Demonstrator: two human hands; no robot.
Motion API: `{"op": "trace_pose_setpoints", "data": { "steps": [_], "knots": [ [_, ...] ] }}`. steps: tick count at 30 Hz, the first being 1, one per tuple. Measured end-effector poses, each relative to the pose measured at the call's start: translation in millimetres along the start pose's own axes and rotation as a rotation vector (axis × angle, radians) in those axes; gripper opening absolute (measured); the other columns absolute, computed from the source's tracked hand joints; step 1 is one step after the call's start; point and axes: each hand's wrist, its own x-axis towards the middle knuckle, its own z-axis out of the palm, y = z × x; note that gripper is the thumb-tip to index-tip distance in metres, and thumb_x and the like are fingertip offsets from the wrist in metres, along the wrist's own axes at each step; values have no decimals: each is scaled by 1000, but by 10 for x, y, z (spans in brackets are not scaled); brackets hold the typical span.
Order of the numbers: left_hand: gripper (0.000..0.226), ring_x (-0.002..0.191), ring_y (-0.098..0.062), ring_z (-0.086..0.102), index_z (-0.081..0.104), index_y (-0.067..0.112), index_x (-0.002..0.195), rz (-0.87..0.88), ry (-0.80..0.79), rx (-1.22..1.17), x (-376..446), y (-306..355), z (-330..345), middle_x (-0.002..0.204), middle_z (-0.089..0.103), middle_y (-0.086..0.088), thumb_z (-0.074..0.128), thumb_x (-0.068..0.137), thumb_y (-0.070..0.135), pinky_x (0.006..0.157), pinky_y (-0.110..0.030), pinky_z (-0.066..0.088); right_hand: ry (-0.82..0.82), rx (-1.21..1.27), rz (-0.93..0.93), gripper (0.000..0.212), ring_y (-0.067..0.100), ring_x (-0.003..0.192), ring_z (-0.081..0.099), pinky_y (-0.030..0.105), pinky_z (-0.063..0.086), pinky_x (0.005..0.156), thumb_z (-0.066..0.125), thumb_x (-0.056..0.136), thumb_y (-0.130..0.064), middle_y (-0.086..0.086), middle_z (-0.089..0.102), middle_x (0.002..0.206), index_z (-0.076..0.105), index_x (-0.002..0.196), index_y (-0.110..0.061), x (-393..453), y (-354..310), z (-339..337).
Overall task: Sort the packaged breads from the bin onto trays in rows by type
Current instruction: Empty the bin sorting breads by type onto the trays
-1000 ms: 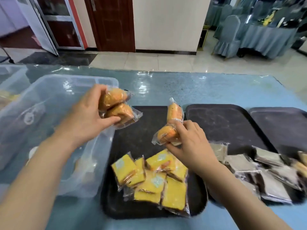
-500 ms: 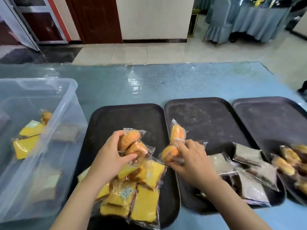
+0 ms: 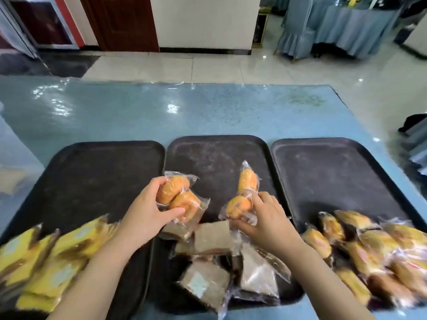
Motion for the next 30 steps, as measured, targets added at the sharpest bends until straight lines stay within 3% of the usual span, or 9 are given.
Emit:
{"op": "trace_pose_setpoints", "data": {
  "steps": [7,12,16,19,23,26,28,30],
  "knots": [
    [61,92,-3,62,44,51,112,1,-36,-89,-189,1014,1346,106,61,20,83,69,36,78,-29,48,-12,2,34,56,19,97,48,32,40,84,58,75,-67,-7,49,101,47,117,-32,-630,1500,-741],
    [63,91,-2,60,42,51,114,33,-133,-62,-256,1590,2082,104,60,23,80,64,48,81,-28,47,42,-105,90,52,18,87,47,29,37,73,62,73,-69,-8,47,92,51,101,-27,-1009,2352,-1211],
    [60,87,5,60,44,45,116,37,-268,-53,-298,1888,2591,99,60,23,83,71,36,81,-24,48,162,-195,191,59,33,87,55,41,47,74,59,78,-66,7,57,92,59,109,-15,-1131,3020,-1529],
    [58,86,-1,64,45,43,120,44,-400,-13,-294,1945,2883,106,60,20,79,73,41,82,-28,52,-67,-236,383,72,34,109,50,41,43,88,66,75,-62,10,57,114,50,129,-17,-1140,3372,-1672],
    [70,108,-4,54,37,36,139,96,-456,119,-301,2024,3140,132,51,16,72,79,43,92,-25,45,-402,-235,372,87,26,129,37,40,37,105,62,75,-68,2,44,137,29,146,-31,-1107,3617,-1644],
    [83,136,-8,32,17,28,153,150,-494,182,-331,2065,3305,151,32,9,63,86,44,107,-23,31,-453,-252,316,83,29,143,20,44,27,114,65,77,-58,4,23,155,25,147,-38,-1100,3666,-1587],
    [94,145,-11,14,0,27,155,171,-495,259,-368,2081,3404,158,20,6,50,82,58,117,-31,22,-452,-323,303,79,31,147,8,46,21,117,63,82,-48,5,6,160,19,148,-43,-1111,3673,-1531],
    [100,148,-13,7,-8,27,154,188,-394,373,-406,2054,3509,160,14,5,34,73,69,120,-41,11,-416,-377,304,74,32,148,-1,50,16,119,59,87,-42,7,-3,161,17,148,-45,-1144,3680,-1448]
  ]
}}
